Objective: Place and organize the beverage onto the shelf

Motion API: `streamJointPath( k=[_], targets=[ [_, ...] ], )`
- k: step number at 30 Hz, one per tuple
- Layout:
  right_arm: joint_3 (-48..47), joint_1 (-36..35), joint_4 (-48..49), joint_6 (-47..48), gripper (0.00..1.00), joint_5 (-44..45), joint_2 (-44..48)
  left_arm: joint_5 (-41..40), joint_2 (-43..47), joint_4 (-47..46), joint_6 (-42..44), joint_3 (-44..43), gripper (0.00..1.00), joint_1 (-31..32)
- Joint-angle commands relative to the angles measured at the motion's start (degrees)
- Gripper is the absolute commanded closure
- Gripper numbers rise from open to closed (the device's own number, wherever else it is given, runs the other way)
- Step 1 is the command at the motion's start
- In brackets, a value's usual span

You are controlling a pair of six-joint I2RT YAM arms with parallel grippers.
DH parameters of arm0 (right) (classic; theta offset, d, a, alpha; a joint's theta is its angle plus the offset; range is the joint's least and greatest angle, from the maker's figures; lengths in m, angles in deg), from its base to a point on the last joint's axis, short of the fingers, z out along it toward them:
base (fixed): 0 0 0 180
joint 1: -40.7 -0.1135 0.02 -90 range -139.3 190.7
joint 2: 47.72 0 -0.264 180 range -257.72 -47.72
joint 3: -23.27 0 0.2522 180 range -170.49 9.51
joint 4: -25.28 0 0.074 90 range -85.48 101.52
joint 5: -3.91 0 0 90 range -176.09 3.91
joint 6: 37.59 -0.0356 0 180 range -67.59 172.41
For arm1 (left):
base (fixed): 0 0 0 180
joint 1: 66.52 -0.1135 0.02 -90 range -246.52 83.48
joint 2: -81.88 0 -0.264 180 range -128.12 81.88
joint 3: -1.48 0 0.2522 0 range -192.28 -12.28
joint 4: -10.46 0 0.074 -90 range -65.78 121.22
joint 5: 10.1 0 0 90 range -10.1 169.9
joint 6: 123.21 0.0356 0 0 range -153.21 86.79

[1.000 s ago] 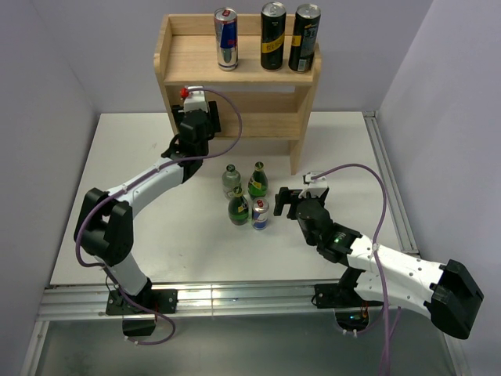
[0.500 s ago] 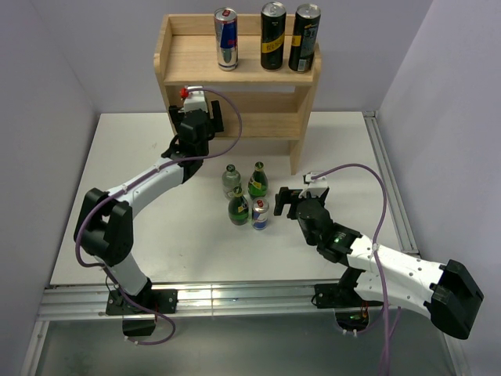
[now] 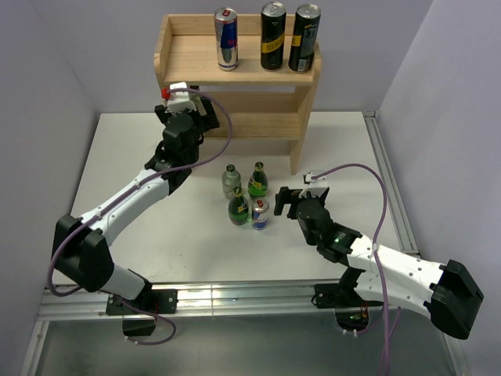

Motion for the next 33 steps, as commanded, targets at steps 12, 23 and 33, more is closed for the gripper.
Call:
streamJointPath(
  k=[12,23,33],
  targets=[
    [0.19,0.41,2.32,-0.42,0.00,0.82,-0.29,-4.93,20.02,7.13,-10.13,22.24,0.01,14.05],
    [0.10,0.41,2.32,-0.42,0.00,1.26,-0.90,-5.98,25.67,4.06,-17.70,38.87,0.02,23.98],
    [0.36,0.50,2.14,-0.59,0.00,1.43,-0.64,-8.12,12.23,-12.62,-13.49,39.85,0.02,23.38]
  ],
)
